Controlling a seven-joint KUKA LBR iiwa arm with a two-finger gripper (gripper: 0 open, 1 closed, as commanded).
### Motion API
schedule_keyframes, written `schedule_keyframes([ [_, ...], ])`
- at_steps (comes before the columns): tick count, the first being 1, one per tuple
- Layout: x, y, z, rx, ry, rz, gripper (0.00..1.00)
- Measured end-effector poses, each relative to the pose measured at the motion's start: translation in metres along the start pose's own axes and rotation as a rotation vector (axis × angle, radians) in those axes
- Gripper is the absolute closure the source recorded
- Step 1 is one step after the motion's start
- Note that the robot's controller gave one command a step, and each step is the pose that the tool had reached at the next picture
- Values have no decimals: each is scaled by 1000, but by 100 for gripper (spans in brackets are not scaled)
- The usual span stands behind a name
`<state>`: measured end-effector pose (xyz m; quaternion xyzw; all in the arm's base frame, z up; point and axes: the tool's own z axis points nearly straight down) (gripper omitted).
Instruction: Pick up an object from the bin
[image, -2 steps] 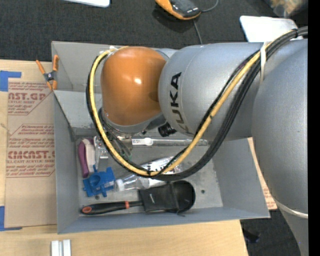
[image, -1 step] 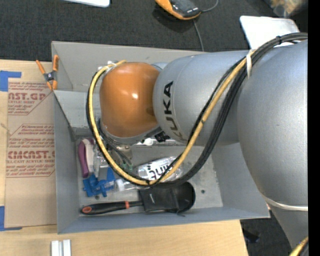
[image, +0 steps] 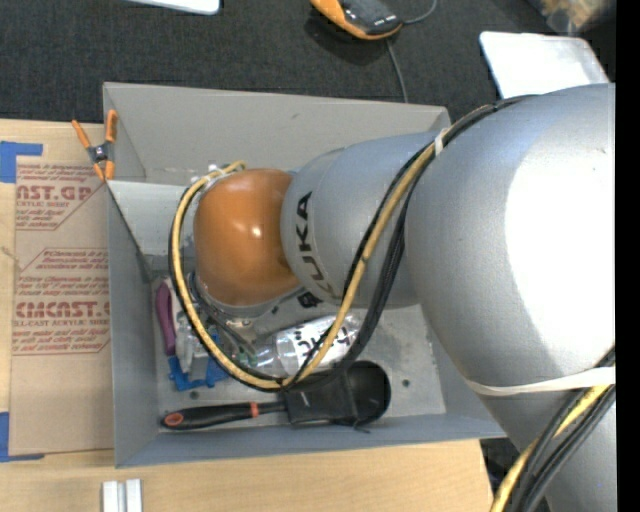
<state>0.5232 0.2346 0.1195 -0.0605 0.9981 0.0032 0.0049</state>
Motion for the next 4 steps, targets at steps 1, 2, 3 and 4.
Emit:
schedule_keyframes([
  [1,30,-28,0,2,7,-119,100],
  [2,24,-30,4,-2,-2,-89,100],
  [3,43,-39,46,0,0,-165,100],
  [4,39,-48,48,-8,-12,-135,100],
])
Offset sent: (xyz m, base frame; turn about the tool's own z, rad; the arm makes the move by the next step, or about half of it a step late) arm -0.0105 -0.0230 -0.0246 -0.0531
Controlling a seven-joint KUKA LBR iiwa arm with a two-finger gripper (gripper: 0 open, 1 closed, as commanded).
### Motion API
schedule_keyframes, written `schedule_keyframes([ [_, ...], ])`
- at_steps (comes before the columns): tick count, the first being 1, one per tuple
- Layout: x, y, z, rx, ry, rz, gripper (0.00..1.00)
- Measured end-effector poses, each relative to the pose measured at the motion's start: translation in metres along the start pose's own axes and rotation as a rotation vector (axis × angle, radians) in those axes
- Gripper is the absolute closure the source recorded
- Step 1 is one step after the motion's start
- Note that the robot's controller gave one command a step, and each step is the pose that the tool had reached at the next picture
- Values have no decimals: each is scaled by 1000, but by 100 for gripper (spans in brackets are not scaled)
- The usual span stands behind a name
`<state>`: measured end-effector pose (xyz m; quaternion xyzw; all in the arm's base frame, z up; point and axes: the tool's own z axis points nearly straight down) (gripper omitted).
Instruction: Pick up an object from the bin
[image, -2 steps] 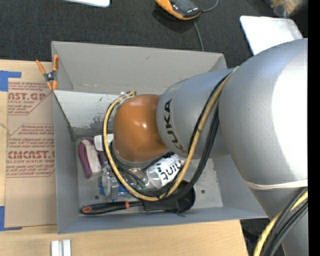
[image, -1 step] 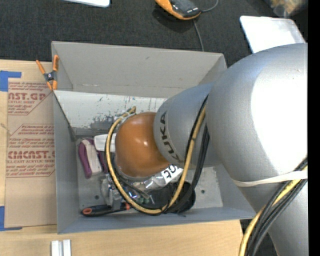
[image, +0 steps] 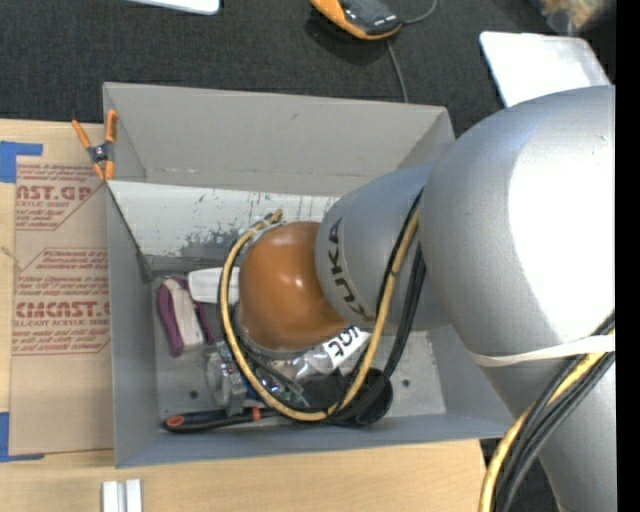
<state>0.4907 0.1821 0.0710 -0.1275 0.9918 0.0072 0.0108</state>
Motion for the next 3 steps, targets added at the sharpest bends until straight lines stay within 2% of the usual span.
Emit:
schedule_keyframes([
  [1,6,12,0,1,-7,-29,100],
  [3,4,15,-4,-1,-12,-24,100],
])
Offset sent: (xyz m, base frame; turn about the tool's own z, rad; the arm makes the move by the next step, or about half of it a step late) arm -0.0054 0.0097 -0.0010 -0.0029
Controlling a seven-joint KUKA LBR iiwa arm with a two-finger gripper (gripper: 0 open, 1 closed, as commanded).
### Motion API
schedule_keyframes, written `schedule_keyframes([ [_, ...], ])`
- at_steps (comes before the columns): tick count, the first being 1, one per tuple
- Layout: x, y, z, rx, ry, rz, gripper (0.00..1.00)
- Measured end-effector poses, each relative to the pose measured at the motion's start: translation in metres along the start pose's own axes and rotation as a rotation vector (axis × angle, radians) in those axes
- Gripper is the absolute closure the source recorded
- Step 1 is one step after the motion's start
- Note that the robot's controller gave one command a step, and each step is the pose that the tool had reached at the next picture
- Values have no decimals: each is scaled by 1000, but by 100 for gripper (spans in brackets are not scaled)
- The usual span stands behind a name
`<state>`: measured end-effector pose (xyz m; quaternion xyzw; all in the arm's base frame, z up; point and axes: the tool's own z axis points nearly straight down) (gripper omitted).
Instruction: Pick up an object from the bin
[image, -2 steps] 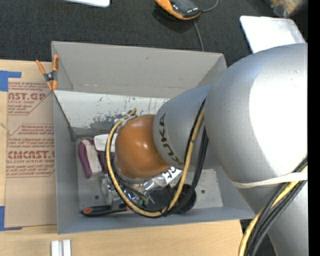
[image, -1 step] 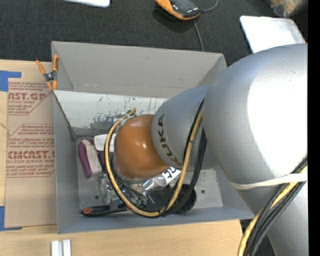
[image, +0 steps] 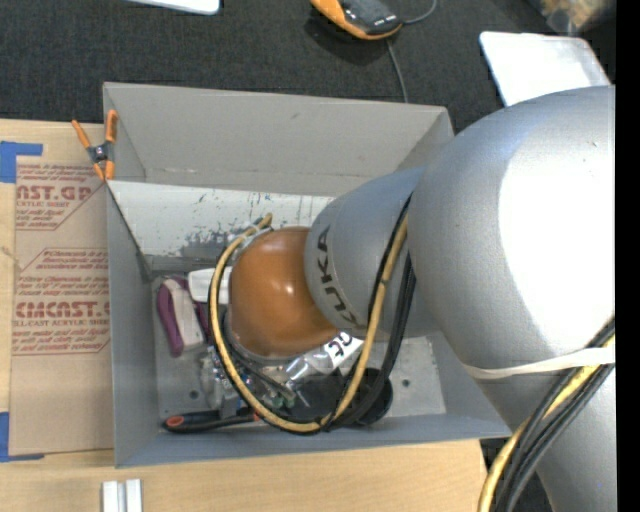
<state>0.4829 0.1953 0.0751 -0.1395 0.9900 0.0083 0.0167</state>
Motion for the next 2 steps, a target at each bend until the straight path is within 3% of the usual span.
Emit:
schedule_keyframes([
  [2,-1,-2,3,-2,-2,14,100],
])
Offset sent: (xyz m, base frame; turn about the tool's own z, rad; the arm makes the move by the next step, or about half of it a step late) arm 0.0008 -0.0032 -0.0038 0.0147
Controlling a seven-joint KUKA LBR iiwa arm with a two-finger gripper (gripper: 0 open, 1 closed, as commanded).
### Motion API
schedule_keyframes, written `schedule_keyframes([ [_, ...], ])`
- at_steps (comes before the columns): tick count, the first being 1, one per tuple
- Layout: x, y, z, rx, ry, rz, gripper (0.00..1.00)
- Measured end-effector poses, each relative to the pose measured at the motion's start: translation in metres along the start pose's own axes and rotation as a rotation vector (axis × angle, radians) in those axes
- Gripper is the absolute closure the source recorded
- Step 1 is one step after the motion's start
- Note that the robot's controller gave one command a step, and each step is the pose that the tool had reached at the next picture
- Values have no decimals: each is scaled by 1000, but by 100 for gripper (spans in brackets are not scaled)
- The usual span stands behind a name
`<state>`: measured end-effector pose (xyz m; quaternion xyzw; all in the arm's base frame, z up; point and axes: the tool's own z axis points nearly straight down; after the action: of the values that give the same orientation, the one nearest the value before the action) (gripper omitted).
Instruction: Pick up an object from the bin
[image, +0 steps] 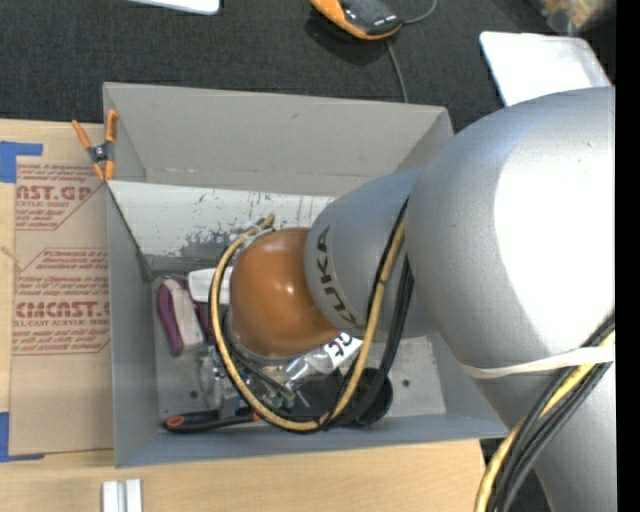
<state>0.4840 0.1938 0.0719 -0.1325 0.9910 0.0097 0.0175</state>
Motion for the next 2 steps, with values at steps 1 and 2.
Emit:
schedule_keyframes([
  [1,-4,3,-1,-1,-1,28,100],
  [2,-2,1,1,-3,-2,24,100],
])
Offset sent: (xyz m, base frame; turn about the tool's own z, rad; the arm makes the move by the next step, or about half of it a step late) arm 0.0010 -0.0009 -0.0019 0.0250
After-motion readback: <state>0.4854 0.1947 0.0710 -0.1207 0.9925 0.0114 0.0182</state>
